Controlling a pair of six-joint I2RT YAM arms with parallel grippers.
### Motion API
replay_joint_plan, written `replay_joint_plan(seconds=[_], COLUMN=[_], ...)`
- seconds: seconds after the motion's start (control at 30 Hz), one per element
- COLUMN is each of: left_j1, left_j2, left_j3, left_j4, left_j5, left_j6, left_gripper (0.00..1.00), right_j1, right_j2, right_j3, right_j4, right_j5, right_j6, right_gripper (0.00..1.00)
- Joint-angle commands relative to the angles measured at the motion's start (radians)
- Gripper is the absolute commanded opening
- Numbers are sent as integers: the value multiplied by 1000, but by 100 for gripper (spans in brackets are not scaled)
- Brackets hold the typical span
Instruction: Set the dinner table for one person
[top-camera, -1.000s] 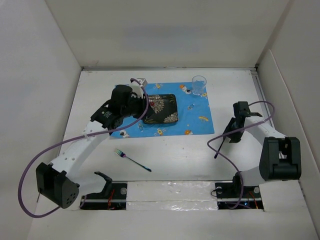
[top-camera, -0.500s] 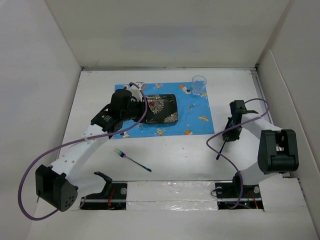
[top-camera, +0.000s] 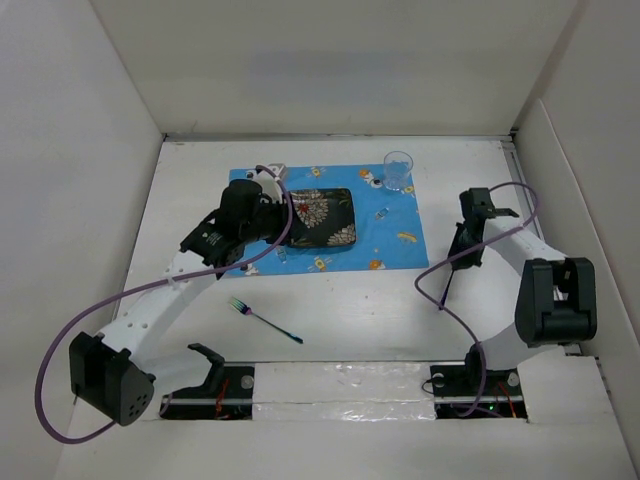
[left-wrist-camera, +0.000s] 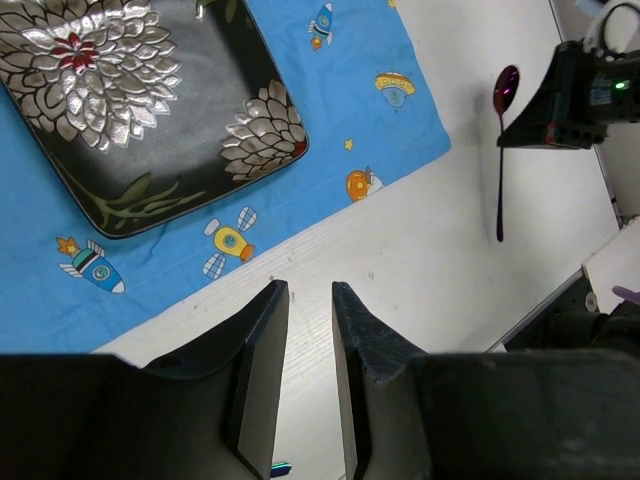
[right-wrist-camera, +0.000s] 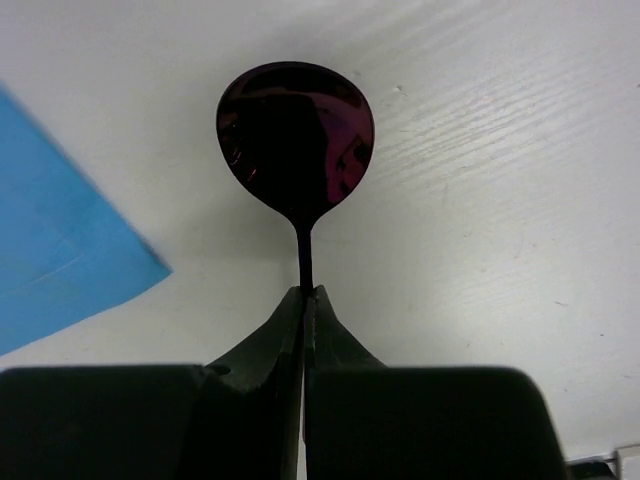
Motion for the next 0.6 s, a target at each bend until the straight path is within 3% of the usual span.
replay_joint_plan(seconds=[0.0, 0.27, 0.33, 0.47, 0.57], left_j1=[0, 0, 39, 87, 99], left_j2=[-35, -32, -37, -34, -47], left_j3=[-2, 53, 55, 50, 31], left_j4=[26, -71, -73, -105, -151], left_j5=[-40, -339, -360, -390, -487], left_j6=[-18, -185, -212, -312, -369], left_gripper=[22, 26, 23, 0, 0], right_j1=[54, 303, 353, 376, 376], right_j2=[-109, 2, 74, 193, 307], right_j3=[154, 462, 527, 593, 668], right_j4=[-61, -130, -129, -66, -41], right_j5=[14, -189, -207, -258, -233], right_j6=[-69, -198, -210, -222, -219], right_gripper=[0, 0, 0, 0, 0])
